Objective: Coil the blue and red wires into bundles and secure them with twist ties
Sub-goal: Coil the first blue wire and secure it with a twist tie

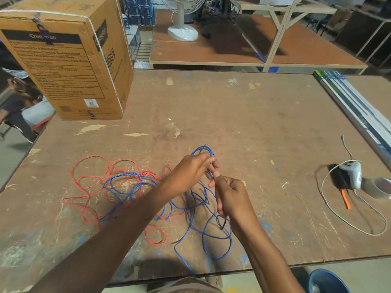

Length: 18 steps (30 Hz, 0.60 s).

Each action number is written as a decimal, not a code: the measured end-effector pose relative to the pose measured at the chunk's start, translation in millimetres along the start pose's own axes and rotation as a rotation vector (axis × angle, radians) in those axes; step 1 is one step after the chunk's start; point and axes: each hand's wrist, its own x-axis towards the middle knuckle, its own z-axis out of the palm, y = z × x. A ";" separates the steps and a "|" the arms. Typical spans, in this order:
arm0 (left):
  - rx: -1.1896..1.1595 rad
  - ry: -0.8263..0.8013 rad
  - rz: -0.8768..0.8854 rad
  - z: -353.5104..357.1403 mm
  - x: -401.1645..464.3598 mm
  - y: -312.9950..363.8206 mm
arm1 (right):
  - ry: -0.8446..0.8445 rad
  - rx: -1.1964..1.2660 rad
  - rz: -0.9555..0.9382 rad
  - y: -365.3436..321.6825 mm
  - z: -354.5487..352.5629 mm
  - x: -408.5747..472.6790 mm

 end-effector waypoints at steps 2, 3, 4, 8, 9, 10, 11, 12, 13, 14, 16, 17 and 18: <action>0.075 -0.016 0.015 1.2 -1.2 -3.2 | -0.069 0.189 0.025 -6.7 -3.5 -2.2; 0.036 -0.015 -0.002 0.4 -1.2 -2.7 | -0.125 0.238 0.024 -8.4 -6.6 -2.1; -0.021 -0.005 -0.021 -1.2 -0.4 -2.6 | -0.189 0.251 0.012 -8.6 -9.4 -2.0; -0.166 0.123 -0.039 -12.3 12.0 -4.2 | -0.414 0.061 -0.031 -0.3 -16.4 -14.0; -0.181 0.155 -0.051 -14.3 15.9 -5.6 | -0.474 0.007 -0.033 5.3 -17.1 -17.2; -0.165 0.171 -0.056 -15.5 19.0 -6.3 | -0.522 -0.043 -0.040 10.5 -16.9 -20.3; -0.127 0.173 -0.052 -16.1 21.1 -7.1 | -0.548 -0.089 -0.060 16.6 -17.1 -21.5; -0.074 0.167 -0.045 -17.4 22.5 -6.4 | -0.535 -0.138 -0.104 21.1 -17.4 -21.1; -0.032 0.161 -0.038 -19.8 23.5 -5.7 | -0.495 -0.188 -0.160 23.9 -18.6 -20.0; -0.003 0.160 -0.042 -22.9 24.7 -6.8 | -0.437 -0.236 -0.212 23.8 -21.6 -18.8; 0.060 0.146 -0.073 -28.9 25.7 -13.9 | -0.313 -0.248 -0.285 15.6 -33.4 -16.0; 0.081 0.116 -0.096 -30.9 25.0 -18.9 | -0.262 -0.250 -0.336 8.9 -42.2 -13.0; 0.077 0.071 -0.122 -31.1 22.5 -22.9 | -0.227 -0.263 -0.387 0.4 -51.5 -10.1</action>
